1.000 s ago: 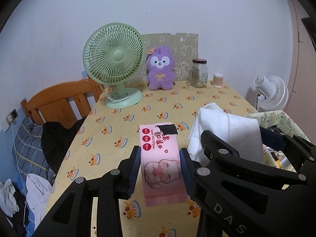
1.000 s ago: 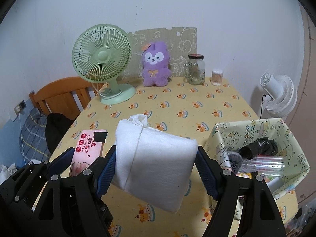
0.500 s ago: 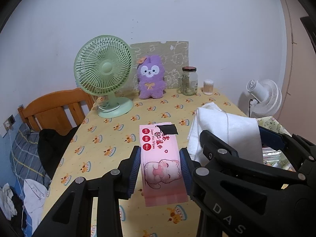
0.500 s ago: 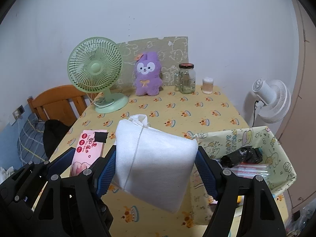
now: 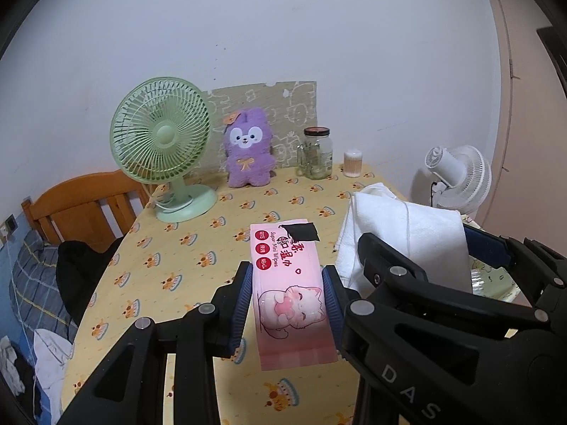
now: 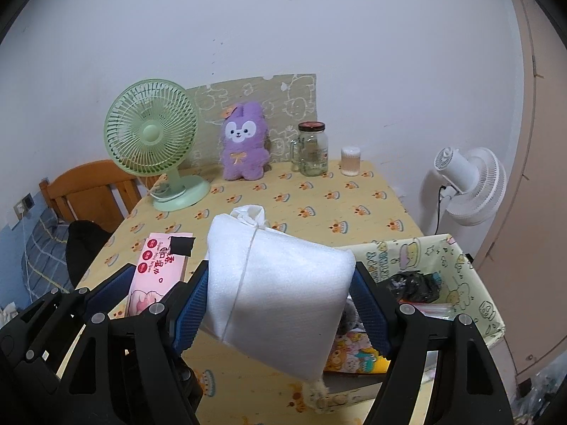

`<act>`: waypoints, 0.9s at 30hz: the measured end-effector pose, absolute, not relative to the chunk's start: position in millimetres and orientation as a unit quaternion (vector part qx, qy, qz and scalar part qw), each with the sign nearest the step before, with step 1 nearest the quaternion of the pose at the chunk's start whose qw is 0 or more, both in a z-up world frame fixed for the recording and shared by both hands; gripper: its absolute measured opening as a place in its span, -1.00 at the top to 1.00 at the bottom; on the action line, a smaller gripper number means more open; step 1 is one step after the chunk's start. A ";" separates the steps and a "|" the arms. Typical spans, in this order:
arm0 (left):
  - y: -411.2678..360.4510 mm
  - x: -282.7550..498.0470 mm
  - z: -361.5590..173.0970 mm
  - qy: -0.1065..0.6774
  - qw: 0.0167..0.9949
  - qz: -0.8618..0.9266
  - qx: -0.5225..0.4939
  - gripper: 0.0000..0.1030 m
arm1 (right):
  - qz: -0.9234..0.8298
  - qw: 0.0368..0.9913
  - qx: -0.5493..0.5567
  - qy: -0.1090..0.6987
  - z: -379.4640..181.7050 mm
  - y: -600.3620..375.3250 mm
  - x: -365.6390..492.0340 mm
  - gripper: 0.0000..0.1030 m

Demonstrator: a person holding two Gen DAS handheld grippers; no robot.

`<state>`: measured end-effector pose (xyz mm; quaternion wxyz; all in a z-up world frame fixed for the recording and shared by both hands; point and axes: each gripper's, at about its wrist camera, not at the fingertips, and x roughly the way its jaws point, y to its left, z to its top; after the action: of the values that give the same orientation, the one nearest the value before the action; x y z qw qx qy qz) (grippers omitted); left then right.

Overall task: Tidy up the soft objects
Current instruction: 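Lift and carry the pink pack and white cloth toward the patterned box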

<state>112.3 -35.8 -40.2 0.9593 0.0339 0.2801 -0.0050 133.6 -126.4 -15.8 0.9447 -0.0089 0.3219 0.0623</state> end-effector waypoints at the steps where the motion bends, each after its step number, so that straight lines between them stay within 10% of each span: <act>1: -38.4 112.4 -40.3 0.279 0.960 -0.007 0.034 0.22 | 0.061 0.945 -0.009 0.321 -15.3 -129.0 133.4 -0.51; 27: -102.5 118.8 -36.8 0.268 0.961 -0.049 0.040 0.22 | 0.021 0.954 -0.002 0.299 -6.8 -192.8 131.6 -0.51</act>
<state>118.8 -102.5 -36.8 0.9612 0.0403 0.2684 -0.0491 131.6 -192.8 -6.8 0.9541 -0.0024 0.2987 0.0209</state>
